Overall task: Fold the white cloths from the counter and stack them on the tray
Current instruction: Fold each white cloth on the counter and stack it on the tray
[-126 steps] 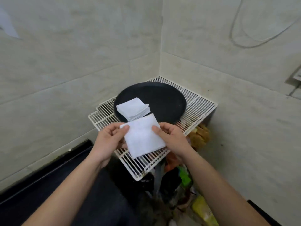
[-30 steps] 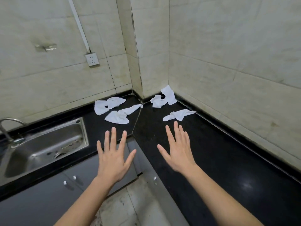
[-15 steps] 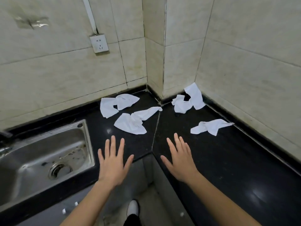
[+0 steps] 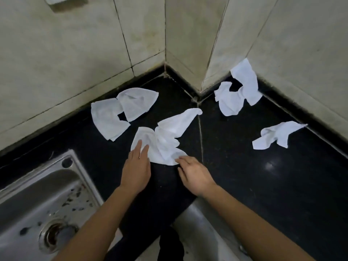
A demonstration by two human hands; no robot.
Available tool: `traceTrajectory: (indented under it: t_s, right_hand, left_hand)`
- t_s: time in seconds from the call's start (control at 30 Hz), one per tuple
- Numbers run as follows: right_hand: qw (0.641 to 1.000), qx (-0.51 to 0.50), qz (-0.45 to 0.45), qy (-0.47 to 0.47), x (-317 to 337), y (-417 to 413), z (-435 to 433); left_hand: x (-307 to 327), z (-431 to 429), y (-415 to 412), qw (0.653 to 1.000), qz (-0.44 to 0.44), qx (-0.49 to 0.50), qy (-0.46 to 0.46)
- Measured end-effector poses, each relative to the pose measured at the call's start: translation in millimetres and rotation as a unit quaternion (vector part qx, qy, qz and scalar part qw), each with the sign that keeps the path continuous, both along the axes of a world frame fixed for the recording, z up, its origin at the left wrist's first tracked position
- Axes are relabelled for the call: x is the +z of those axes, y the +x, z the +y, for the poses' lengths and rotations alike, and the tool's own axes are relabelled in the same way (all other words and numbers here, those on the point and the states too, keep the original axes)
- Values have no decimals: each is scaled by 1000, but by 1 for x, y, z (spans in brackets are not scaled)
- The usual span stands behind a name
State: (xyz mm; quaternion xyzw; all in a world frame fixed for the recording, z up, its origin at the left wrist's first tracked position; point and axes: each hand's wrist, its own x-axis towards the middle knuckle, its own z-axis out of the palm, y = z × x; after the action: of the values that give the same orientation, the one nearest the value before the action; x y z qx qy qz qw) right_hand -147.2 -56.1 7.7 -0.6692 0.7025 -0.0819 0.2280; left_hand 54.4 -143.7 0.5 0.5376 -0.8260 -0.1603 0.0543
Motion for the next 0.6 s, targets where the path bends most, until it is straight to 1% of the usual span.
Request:
traceTrajectory:
  t_s: [0.1,0.17,0.23,0.43,0.53,0.6]
  right_hand:
    - [1000,4,-11,4,-24,17,-25]
    - [999,-14,3,36,-34,24,-34]
    - [997,-17,28,67,-39,25,-40]
    - [991,16,94,94,-39,7,-35]
    - [989,30,101,103,-30,-5,-30]
    - [991,33,94,90,-22,-13,-24]
  left_hand:
    - [-20,-27,-5,999,-13,-19,24]
    - [-34,-39,-3,998,-28,-41,37]
    - [-44,-46,1,996,-34,-79,29]
    - [-53,-31,11,987,-82,-137,-31]
    - [-48,-22,9,981,-106,-157,-33]
    - [-41,-13,4,982,-94,-159,-39]
